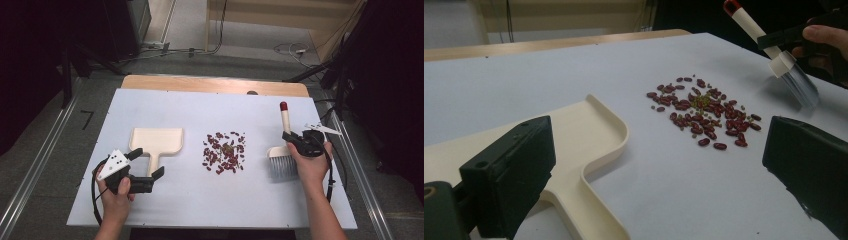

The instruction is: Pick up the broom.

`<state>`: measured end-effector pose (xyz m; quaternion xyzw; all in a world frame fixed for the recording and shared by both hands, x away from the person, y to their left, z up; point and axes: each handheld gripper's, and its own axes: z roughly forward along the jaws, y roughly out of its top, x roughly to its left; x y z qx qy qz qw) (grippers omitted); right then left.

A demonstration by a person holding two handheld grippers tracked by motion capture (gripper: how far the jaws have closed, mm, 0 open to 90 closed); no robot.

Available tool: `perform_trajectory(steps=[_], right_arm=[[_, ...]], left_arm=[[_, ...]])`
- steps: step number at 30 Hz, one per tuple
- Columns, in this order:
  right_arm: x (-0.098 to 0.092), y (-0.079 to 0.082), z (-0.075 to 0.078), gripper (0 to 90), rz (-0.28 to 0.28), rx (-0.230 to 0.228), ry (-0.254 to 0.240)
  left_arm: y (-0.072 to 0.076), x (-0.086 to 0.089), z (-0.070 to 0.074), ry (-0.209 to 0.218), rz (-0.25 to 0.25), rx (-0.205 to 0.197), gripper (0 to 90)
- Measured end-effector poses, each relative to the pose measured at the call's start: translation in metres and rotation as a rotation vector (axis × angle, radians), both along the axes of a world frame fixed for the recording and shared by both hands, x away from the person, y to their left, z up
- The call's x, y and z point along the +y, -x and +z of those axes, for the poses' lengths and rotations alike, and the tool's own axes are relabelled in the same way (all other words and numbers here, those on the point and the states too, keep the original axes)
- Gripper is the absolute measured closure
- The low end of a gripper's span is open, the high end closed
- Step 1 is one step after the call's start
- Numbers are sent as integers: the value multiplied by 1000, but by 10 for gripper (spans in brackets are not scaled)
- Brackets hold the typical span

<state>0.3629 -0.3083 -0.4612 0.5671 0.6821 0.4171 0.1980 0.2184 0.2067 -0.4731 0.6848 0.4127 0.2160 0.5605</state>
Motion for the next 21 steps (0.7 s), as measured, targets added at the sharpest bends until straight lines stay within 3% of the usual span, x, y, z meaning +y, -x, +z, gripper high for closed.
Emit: perform_trajectory(steps=[4, 10, 14, 21], right_arm=[[0, 8, 11, 700, 10, -82, -44], [9, 20, 31, 700, 42, -189, -89], [20, 28, 41, 700, 77, -227, -117], [47, 40, 55, 699, 150, -269, -122]], left_arm=[[-1, -4, 8, 35, -5, 6, 9], [-4, -19, 22, 36, -16, 14, 9], [-8, -32, 30, 30, -44, 18, 10], [-20, -56, 43, 51, -71, 10, 10]])
